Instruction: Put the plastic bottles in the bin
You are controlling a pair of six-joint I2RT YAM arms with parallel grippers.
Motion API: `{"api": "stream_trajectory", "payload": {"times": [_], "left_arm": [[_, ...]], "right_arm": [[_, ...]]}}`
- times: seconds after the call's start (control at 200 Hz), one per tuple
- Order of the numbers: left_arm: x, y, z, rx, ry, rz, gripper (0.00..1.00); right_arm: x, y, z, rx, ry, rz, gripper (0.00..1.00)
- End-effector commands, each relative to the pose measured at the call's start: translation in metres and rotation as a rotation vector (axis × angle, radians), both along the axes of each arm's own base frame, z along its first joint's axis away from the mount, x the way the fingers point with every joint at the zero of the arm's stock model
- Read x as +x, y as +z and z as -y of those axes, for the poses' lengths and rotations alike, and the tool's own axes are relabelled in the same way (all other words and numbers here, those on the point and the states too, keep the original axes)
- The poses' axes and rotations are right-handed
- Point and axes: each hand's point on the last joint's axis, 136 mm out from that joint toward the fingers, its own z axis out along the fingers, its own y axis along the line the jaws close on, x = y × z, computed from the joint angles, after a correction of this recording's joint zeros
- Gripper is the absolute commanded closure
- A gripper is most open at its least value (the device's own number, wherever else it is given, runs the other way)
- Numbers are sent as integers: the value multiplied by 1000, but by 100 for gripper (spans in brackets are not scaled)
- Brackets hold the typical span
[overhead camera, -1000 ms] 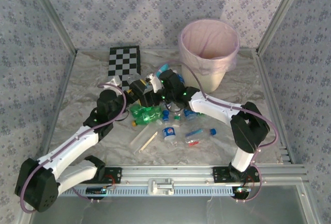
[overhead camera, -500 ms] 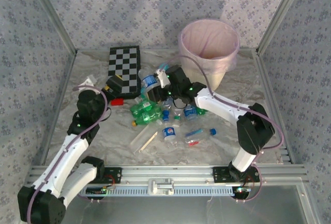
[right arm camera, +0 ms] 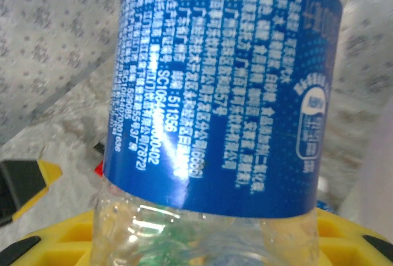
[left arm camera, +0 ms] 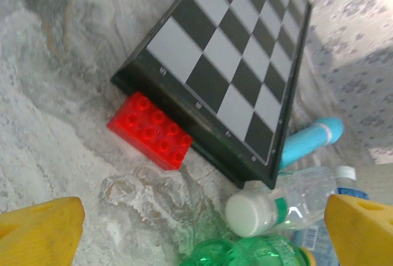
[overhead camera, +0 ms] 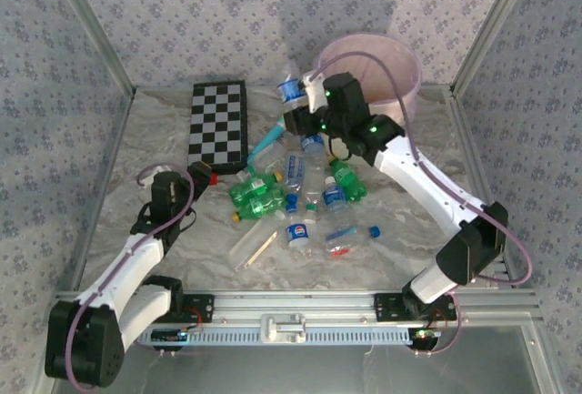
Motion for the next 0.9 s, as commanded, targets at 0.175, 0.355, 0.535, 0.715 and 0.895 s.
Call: {"api": "stream_trajectory", "payload": {"times": [0.175,0.355,0.535,0.715,0.895], "left_arm": [[19,-17,33,-94,-130,-72,0],[28,-21,57,-109,-229,-98,0],[33,-21,82,-97,-327,-111,0],[38,-19,104,-90,-406,-111,0],[43,-20,115,-90,-431,-115,0]], "right_arm": [[21,69,75,-5,-207,152,59],[40,76,121,-19,-348,184,59],[64,51,158,-65,-455,150,59],[88,21,173,-60,-477,38,58],[105,-17,168,-88,-466,-70,57]]}}
